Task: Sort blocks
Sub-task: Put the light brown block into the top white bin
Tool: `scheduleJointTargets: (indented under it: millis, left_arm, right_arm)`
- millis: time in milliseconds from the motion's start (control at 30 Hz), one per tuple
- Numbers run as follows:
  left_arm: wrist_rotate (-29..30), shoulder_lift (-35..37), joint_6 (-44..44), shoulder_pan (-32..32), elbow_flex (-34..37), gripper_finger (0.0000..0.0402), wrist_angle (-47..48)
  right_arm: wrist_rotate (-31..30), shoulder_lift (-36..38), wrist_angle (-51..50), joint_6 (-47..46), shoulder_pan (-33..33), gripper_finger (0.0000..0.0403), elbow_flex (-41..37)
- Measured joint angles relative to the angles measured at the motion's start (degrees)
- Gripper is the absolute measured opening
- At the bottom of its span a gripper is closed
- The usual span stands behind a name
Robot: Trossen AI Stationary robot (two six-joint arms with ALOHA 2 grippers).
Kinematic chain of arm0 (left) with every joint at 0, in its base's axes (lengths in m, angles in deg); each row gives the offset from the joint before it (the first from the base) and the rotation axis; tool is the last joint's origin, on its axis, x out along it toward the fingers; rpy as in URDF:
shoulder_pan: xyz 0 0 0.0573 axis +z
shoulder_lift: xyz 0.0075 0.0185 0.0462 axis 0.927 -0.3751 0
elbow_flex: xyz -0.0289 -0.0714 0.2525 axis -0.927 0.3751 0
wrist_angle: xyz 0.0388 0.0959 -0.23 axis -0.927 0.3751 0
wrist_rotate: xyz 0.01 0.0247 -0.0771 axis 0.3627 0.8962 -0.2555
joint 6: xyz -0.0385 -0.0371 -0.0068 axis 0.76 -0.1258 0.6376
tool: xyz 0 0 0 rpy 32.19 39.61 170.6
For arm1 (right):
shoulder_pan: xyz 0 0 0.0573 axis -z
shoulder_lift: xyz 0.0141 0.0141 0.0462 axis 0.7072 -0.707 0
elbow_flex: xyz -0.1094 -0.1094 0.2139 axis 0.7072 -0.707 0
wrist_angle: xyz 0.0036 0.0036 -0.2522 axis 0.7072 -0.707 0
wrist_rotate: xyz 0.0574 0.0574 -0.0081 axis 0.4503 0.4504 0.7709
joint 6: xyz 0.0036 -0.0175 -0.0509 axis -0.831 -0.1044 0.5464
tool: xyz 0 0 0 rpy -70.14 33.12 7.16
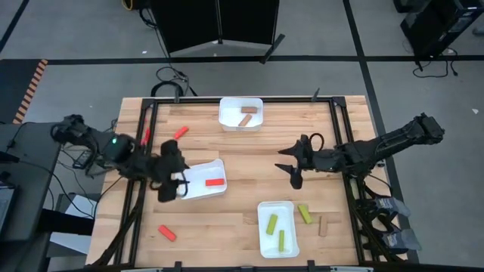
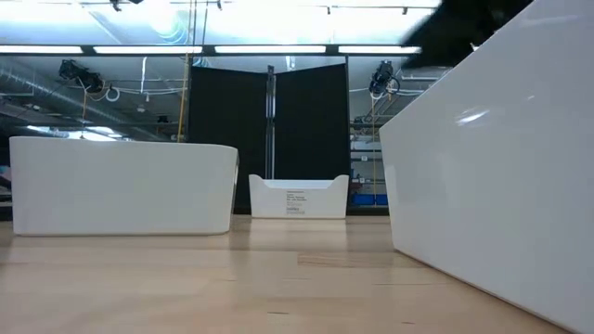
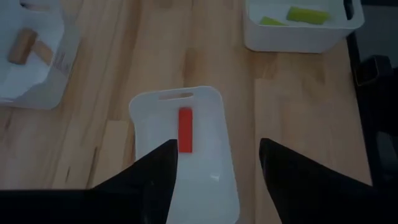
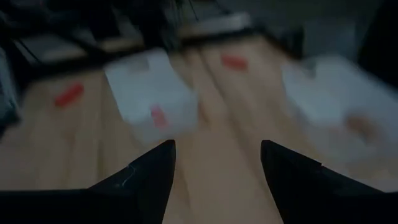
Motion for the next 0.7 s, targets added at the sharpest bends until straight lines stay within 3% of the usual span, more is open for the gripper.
scheduleJointTargets:
  millis: [267,500,700]
  left_arm:
    - [13.9,-1.4,9.0,-11.4,0.0,0.0232,0.0]
    - [23.6,-1.4,10.7,-13.6,0.0,0.0232,0.0]
    - [25.0,-1.4,10.4,-13.6,0.4,0.0232,0.0]
  right_arm:
    - [5.7,-3.0,-31.9,-28.1,-8.2,0.0248,5.7]
    - [10.3,-13.0,-42.6,-41.7,-15.7,0.0248,13.5]
    - [13.2,-19.4,-45.9,-49.8,-19.2,0.0248,16.5]
